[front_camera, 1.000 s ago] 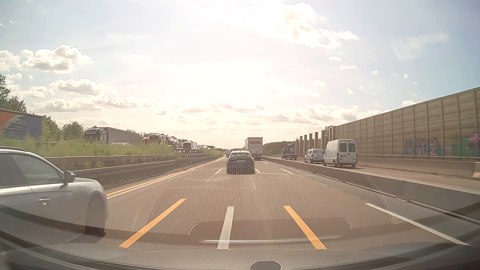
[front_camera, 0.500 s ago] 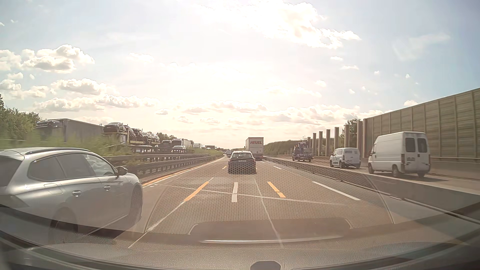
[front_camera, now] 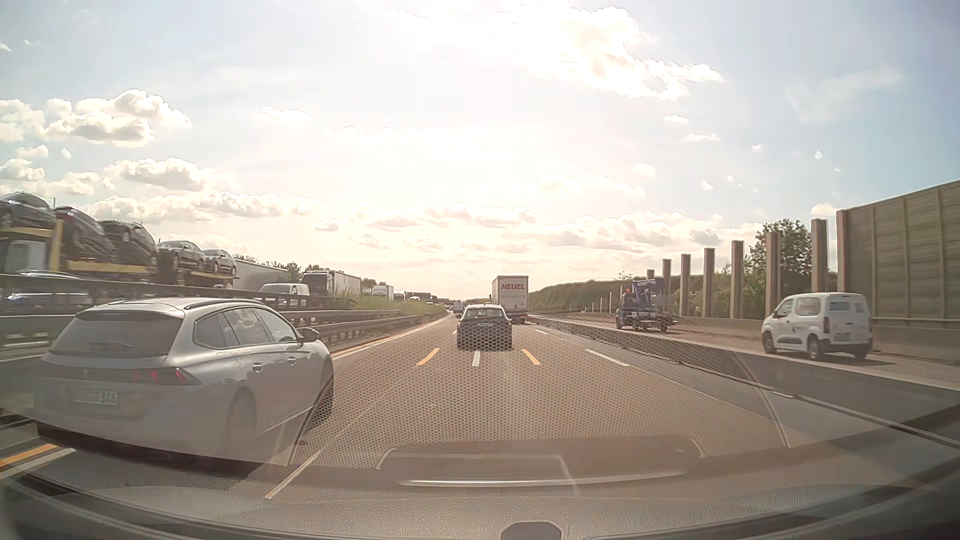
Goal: Follow the waypoints while adhering to traffic rules and regulations
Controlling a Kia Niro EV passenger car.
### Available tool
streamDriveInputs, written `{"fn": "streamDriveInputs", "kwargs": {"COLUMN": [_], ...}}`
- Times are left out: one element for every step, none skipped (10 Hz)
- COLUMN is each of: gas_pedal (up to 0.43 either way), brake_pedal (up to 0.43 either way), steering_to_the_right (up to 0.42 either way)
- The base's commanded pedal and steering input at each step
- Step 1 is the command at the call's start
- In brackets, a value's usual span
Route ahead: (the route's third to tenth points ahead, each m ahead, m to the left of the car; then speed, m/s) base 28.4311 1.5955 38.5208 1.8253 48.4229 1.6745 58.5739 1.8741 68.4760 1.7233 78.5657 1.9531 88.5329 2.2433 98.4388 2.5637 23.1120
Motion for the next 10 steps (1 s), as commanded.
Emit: {"fn": "streamDriveInputs", "kwargs": {"gas_pedal": [0.138,0.138,0.138,0.138,0.138,0.138,0.138,0.138,0.138,0.138], "brake_pedal": [0.000,0.000,0.000,0.000,0.000,0.000,0.000,0.000,0.000,0.000], "steering_to_the_right": [-0.002,-0.002,-0.002,-0.002,-0.002,-0.002,-0.002,-0.002,-0.001,0.000]}}
